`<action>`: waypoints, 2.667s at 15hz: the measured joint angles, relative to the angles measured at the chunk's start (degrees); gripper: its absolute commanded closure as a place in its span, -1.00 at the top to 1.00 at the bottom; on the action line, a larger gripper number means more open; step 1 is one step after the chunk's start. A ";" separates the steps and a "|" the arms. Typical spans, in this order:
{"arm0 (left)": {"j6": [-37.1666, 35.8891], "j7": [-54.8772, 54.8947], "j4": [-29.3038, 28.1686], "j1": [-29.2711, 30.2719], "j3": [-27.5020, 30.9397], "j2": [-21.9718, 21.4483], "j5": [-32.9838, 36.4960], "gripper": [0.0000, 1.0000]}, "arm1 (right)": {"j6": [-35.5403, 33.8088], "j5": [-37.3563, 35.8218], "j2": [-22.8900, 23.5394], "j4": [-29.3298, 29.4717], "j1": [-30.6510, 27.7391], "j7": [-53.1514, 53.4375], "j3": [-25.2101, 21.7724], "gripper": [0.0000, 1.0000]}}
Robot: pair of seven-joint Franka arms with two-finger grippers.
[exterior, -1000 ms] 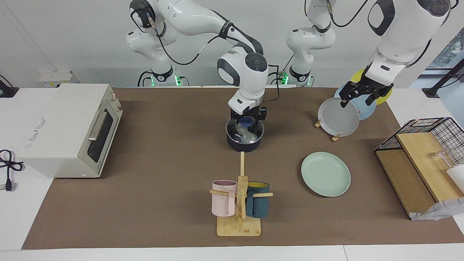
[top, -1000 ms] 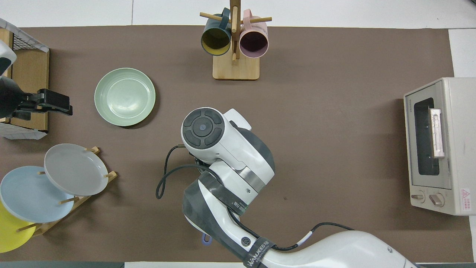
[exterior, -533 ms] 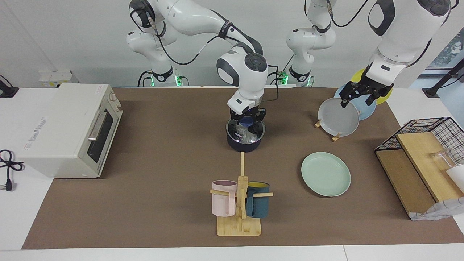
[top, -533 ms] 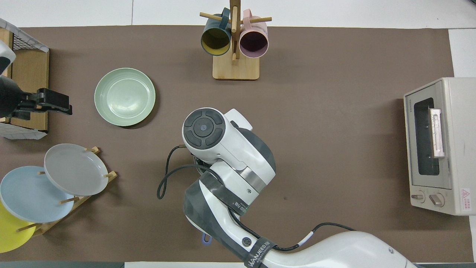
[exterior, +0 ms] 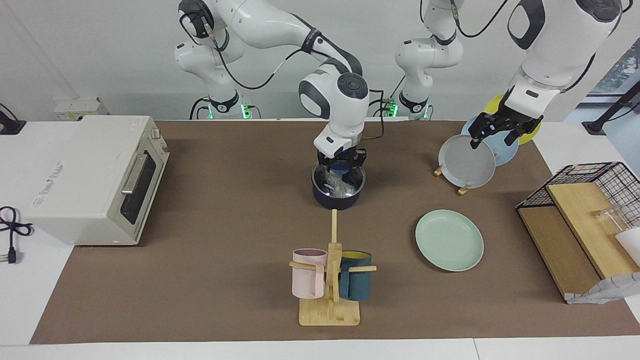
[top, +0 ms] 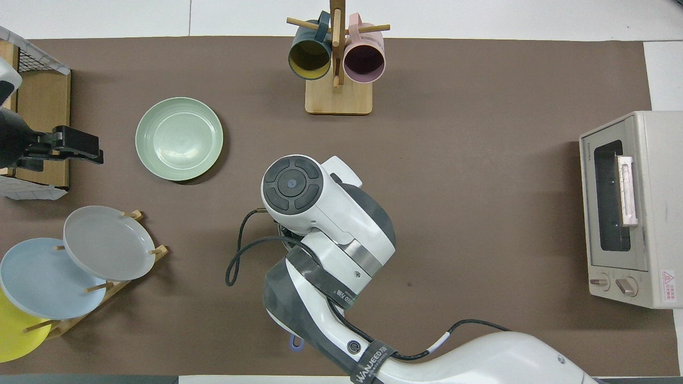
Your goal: Transfer vermicelli from pot to plate
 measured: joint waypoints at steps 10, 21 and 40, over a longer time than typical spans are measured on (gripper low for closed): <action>0.87 0.00 0.00 0.00 -0.06 0.00 0.00 1.00 | -4.76 -1.08 -2.16 3.79 -0.69 -5.57 -0.10 0.11; 9.71 -15.06 -6.64 -12.84 -1.68 0.75 -0.03 1.00 | -8.46 -1.08 -4.98 3.52 -17.75 -30.20 -0.39 0.12; 37.75 -31.03 -22.00 -35.41 -1.96 15.98 0.03 1.00 | 14.41 -1.08 -10.38 -22.25 -36.30 -54.75 -0.48 0.21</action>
